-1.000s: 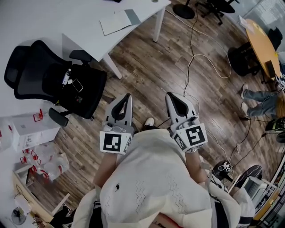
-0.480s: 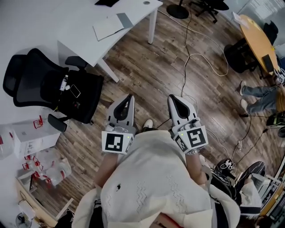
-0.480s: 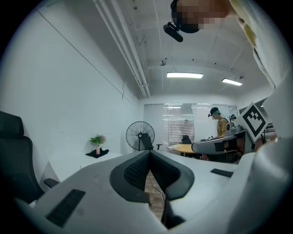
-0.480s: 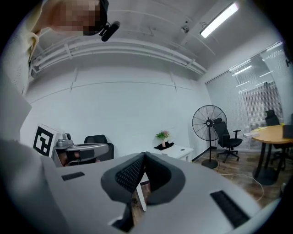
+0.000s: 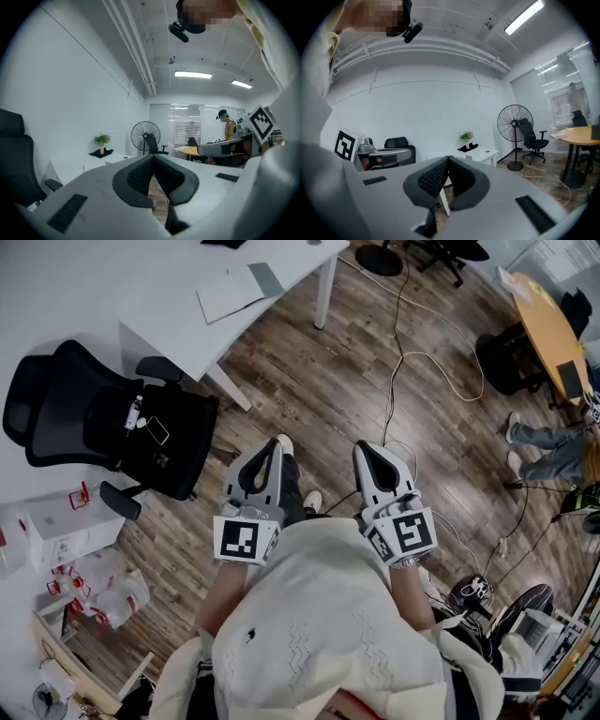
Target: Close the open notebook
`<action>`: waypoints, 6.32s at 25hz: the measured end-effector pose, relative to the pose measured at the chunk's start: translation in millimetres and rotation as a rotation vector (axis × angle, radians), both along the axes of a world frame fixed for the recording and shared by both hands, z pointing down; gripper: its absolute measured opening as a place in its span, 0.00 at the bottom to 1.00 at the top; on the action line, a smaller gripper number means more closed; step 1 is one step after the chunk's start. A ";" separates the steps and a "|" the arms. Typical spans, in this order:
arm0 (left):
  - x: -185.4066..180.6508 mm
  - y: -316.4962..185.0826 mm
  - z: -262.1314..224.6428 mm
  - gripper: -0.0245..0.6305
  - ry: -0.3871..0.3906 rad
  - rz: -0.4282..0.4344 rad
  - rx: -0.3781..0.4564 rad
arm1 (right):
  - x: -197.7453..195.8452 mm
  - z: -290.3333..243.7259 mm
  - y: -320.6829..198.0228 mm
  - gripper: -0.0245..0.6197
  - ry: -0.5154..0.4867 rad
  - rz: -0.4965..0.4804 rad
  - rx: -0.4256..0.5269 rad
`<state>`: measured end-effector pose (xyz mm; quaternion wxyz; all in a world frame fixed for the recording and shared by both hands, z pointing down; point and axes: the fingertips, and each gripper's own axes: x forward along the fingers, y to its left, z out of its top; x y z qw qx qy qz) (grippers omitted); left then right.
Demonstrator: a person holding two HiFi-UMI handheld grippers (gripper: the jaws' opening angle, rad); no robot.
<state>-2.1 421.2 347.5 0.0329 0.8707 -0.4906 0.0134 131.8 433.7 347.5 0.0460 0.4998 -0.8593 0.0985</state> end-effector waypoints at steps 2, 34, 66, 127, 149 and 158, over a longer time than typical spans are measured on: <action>5.6 -7.9 0.9 0.06 0.015 0.011 -0.010 | 1.1 2.3 -5.6 0.04 0.008 -0.002 -0.005; -2.3 -233.3 -2.1 0.06 0.059 0.086 -0.054 | -20.6 -0.5 -218.6 0.04 0.065 0.041 -0.056; -33.2 -335.0 4.1 0.06 0.050 0.032 -0.037 | -41.5 14.1 -327.4 0.04 0.057 0.018 -0.077; 13.0 -529.0 135.7 0.06 -0.173 -0.370 -0.343 | -43.5 46.1 -567.4 0.04 0.133 -0.609 -0.112; 3.2 -559.1 240.3 0.26 -0.340 -0.166 -0.530 | -57.7 55.3 -595.4 0.04 0.164 -0.429 -0.164; 11.4 -559.1 289.5 0.30 -0.486 -0.055 -0.622 | -30.7 64.5 -592.0 0.04 0.197 -0.284 -0.221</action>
